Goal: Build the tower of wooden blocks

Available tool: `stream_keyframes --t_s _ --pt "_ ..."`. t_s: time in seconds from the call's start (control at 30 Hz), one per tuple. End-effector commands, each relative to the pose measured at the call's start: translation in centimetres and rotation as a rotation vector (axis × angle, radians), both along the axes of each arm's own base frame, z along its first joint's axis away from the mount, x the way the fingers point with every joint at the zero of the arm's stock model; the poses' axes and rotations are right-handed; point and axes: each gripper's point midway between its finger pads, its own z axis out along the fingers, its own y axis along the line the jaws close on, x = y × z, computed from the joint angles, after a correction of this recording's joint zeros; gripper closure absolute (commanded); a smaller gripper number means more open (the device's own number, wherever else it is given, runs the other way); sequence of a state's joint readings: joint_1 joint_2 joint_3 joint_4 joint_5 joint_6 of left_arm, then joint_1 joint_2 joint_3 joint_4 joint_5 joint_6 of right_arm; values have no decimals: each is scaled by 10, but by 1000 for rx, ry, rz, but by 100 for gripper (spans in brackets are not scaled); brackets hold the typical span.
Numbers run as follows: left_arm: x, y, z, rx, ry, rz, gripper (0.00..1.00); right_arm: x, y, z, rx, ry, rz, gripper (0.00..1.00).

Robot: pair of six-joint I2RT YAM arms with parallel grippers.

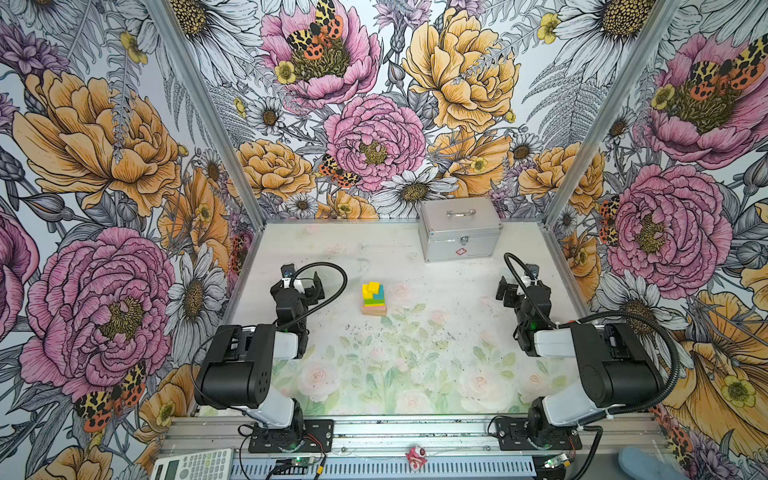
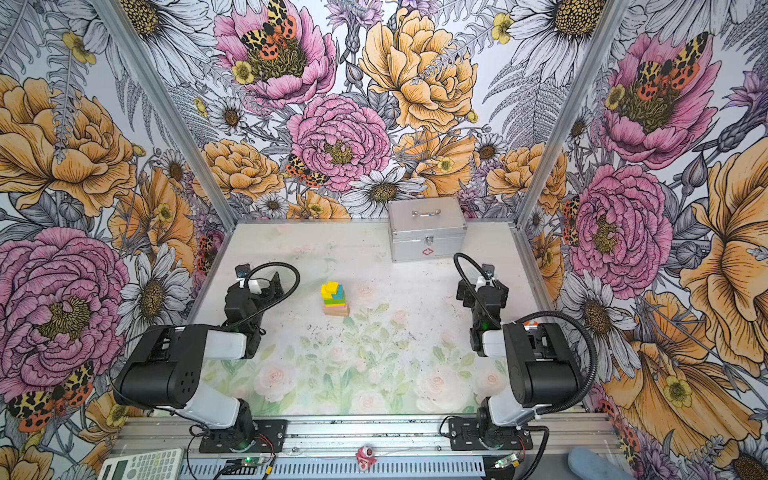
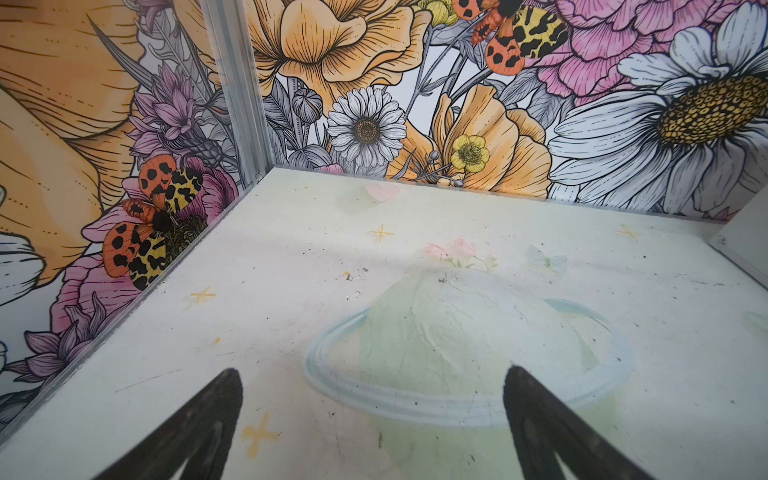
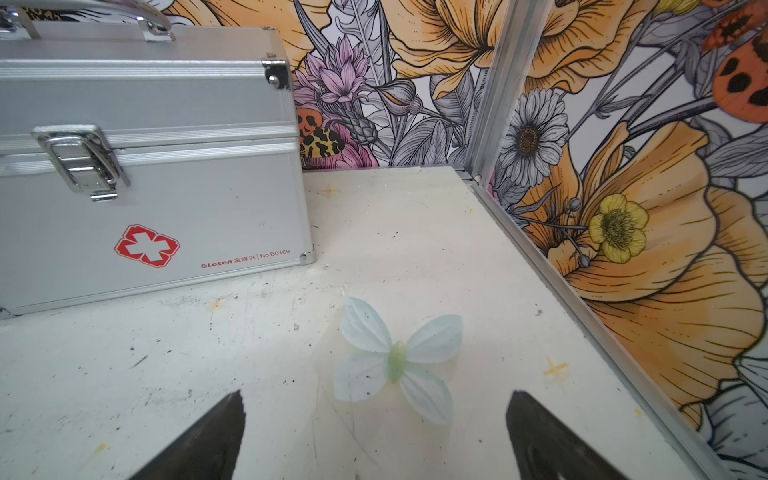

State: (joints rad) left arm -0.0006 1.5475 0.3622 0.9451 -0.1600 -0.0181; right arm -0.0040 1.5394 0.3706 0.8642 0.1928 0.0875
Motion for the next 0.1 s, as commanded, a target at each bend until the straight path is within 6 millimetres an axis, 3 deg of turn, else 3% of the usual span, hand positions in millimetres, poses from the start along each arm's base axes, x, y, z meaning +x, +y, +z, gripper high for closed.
stream_keyframes --t_s 0.0,0.07 --pt "3 1 4 16 -9 6 1 6 2 9 9 -26 10 0" --pt "3 1 5 17 -11 6 1 6 2 10 10 -30 9 0"
